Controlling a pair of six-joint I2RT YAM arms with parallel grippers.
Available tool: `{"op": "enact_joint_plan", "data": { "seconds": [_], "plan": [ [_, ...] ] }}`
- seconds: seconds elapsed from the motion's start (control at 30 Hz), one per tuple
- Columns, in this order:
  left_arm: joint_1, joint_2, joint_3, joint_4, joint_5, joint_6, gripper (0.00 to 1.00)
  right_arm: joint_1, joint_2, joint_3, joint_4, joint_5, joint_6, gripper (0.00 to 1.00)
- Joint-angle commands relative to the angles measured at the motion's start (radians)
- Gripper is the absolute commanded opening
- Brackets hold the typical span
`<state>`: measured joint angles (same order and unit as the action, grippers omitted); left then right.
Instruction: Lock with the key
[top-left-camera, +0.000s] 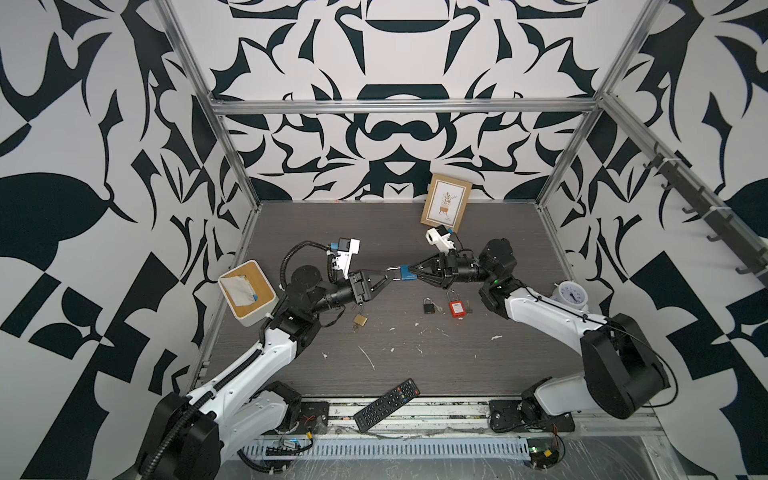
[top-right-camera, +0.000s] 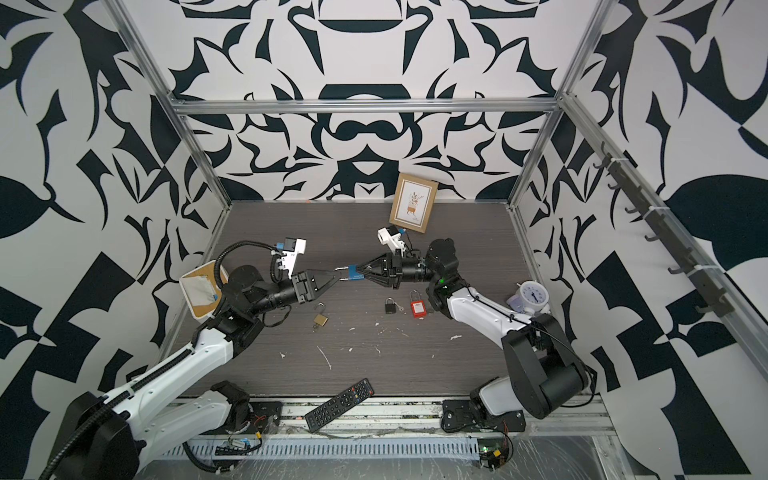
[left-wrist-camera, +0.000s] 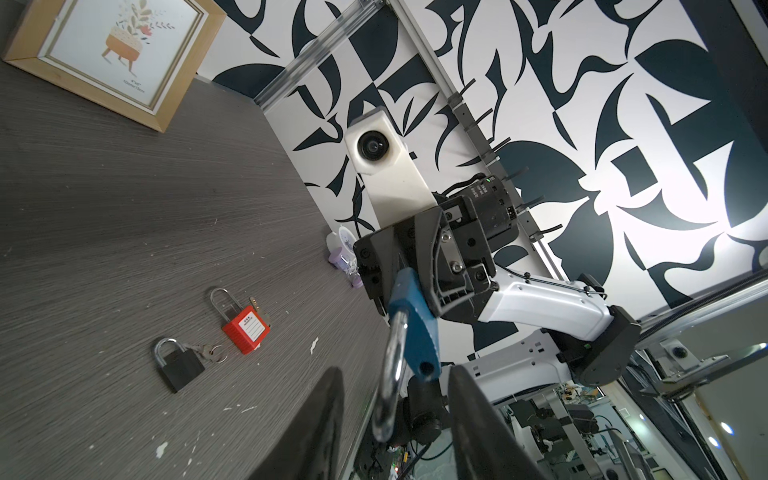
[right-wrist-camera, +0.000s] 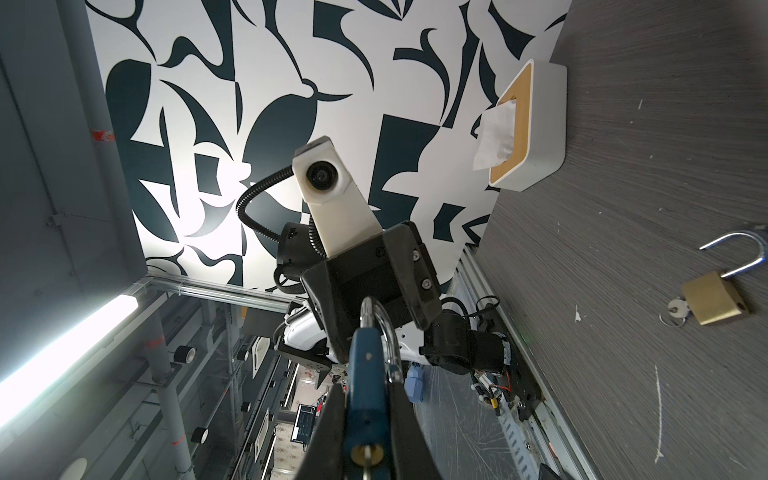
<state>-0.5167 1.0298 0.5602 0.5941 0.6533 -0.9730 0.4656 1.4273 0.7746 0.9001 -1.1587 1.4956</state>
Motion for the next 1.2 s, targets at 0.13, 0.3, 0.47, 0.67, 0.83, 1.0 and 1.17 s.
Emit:
{"op": "enact_joint_plan", "data": {
  "seconds": [0.13,0.3,0.47,0.67,0.83,1.0,1.17],
  "plan": [
    [-0.013,0.023,0.023,0.072,0.025,-0.029,0.36,0.005,-0.054,0.034,-0.080,0.003,-0.114,0.00],
    [-0.013,0.007,0.010,0.057,0.020,-0.033,0.36,0.005,-0.075,0.054,-0.190,0.005,-0.193,0.00],
    [-0.014,0.002,0.007,0.050,0.033,-0.039,0.35,0.005,-0.079,0.071,-0.230,0.014,-0.227,0.00],
    [-0.023,0.009,0.001,0.062,0.046,-0.047,0.31,0.005,-0.078,0.083,-0.232,0.023,-0.233,0.00],
    [-0.029,0.013,-0.008,0.067,0.047,-0.049,0.28,0.005,-0.079,0.087,-0.232,0.032,-0.240,0.00],
    [-0.031,-0.003,-0.020,0.066,0.044,-0.054,0.26,0.005,-0.080,0.091,-0.247,0.039,-0.257,0.00],
    [-0.031,-0.017,-0.027,0.060,0.042,-0.059,0.26,0.005,-0.094,0.094,-0.299,0.052,-0.299,0.00]
  ]
}}
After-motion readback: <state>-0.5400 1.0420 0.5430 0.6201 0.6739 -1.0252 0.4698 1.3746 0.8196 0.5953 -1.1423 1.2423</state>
